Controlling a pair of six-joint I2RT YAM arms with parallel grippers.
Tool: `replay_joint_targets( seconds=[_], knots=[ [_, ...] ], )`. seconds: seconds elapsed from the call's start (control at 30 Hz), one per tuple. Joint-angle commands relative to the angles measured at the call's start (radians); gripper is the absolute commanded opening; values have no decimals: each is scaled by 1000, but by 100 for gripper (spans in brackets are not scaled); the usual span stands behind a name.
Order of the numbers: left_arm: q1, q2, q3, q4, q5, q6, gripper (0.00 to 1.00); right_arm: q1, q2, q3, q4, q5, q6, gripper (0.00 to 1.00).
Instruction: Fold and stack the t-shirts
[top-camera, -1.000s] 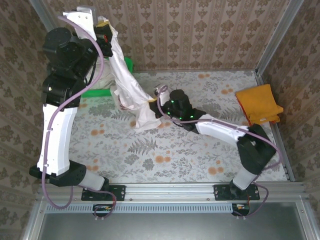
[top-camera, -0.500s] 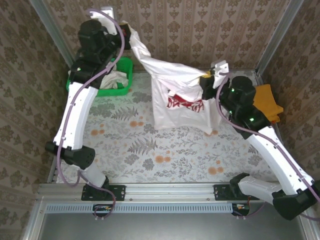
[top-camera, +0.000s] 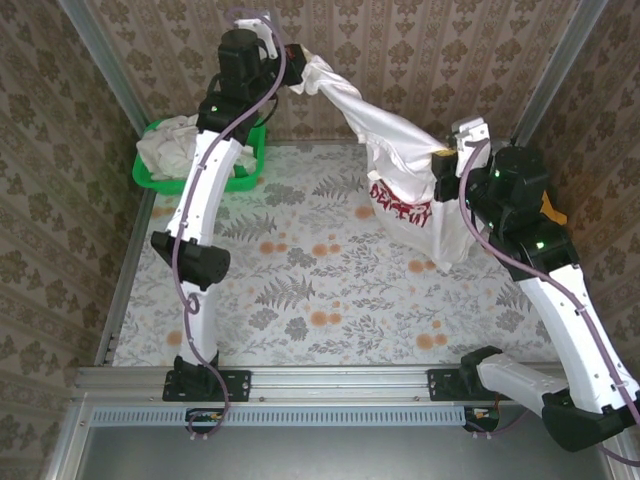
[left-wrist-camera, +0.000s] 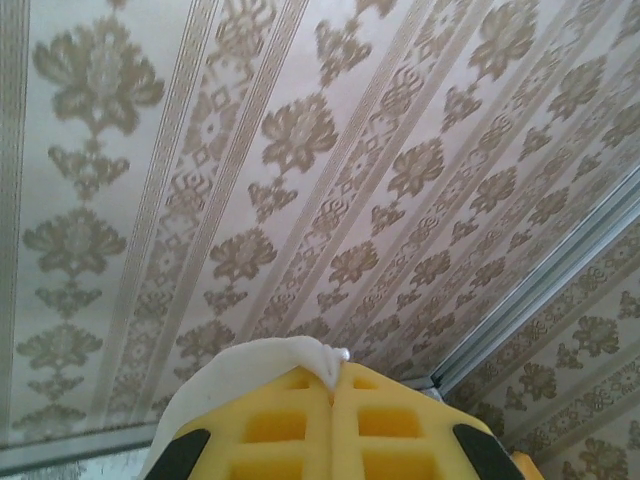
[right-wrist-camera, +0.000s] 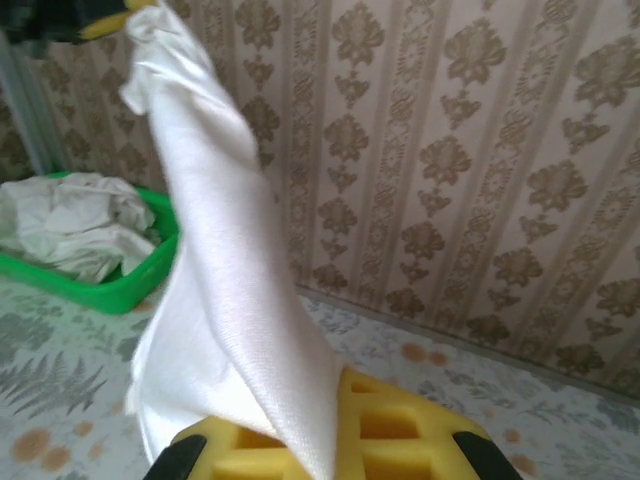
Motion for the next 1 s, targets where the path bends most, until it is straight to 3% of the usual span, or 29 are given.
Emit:
replay_joint_targets(
  seconds=[0.0, 0.17, 0.33, 0.53, 0.57, 0.6, 0.63, 0.7, 0.83, 0.97],
  knots=[
    [42, -7, -60, -25, 32, -57, 0, 37, -1, -101, 0, -121, 58, 0],
    [116, -25, -250, -33, 54, -96, 0, 179, 81, -235, 102, -107, 124, 2],
    [191, -21, -412, -11, 69, -124, 0, 314, 261, -305, 317, -154, 270, 4],
    [286, 51, -447, -15, 106, -129, 1, 452, 611, -157, 452, -189, 351, 9],
    [294, 65, -437, -21, 114, -129, 5, 465, 654, -119, 457, -202, 358, 17],
    [302, 80, -425, -32, 126, -129, 13, 480, 693, -83, 465, -222, 359, 31],
    [309, 91, -407, -46, 139, -126, 23, 493, 719, -53, 474, -241, 358, 47],
    [316, 94, -397, -64, 167, -120, 50, 503, 730, -31, 492, -250, 359, 65],
    [313, -39, -543, -20, 144, -94, 97, 488, 653, -106, 507, -116, 350, 86],
    [294, -273, -863, 112, 39, -90, 100, 414, 541, -254, 490, 19, 419, 88]
  ],
)
